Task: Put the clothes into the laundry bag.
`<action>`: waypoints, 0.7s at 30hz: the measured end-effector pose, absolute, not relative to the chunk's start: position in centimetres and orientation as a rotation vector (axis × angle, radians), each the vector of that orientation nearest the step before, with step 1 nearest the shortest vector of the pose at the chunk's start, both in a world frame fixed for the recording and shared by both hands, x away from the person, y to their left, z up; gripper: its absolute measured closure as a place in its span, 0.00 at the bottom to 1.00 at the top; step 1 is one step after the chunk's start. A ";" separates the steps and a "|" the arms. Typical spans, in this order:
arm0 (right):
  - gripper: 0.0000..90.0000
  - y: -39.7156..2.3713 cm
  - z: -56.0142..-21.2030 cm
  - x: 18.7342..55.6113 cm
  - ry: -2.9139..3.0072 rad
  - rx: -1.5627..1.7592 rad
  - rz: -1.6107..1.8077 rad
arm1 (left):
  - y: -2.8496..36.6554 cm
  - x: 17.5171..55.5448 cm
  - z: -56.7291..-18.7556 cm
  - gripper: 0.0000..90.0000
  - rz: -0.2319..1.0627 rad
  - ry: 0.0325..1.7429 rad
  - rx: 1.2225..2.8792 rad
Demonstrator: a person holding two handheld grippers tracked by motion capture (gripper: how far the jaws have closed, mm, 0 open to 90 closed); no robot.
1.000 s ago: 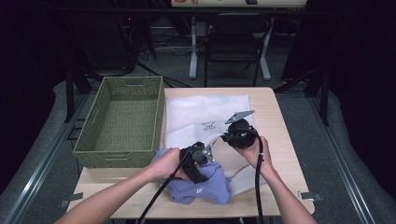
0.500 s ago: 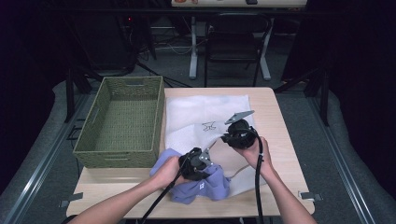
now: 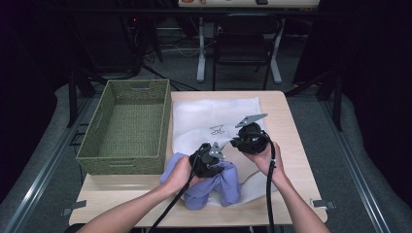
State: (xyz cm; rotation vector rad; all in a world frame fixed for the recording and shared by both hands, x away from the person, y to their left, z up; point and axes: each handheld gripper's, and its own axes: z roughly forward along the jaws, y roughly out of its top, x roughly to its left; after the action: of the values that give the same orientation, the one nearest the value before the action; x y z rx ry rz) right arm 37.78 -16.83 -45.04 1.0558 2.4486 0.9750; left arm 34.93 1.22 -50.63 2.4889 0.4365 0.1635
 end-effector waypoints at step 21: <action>0.95 -17.0 -45.7 37.8 2.481 1.068 0.955 | 1.4 32.7 -50.8 0.23 0.060 0.310 2.569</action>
State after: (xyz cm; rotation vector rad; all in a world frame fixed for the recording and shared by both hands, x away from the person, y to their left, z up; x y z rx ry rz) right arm 37.81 -16.95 -45.68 1.0683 2.4814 0.9546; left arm 32.68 1.41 -50.77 2.5691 0.3096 0.0600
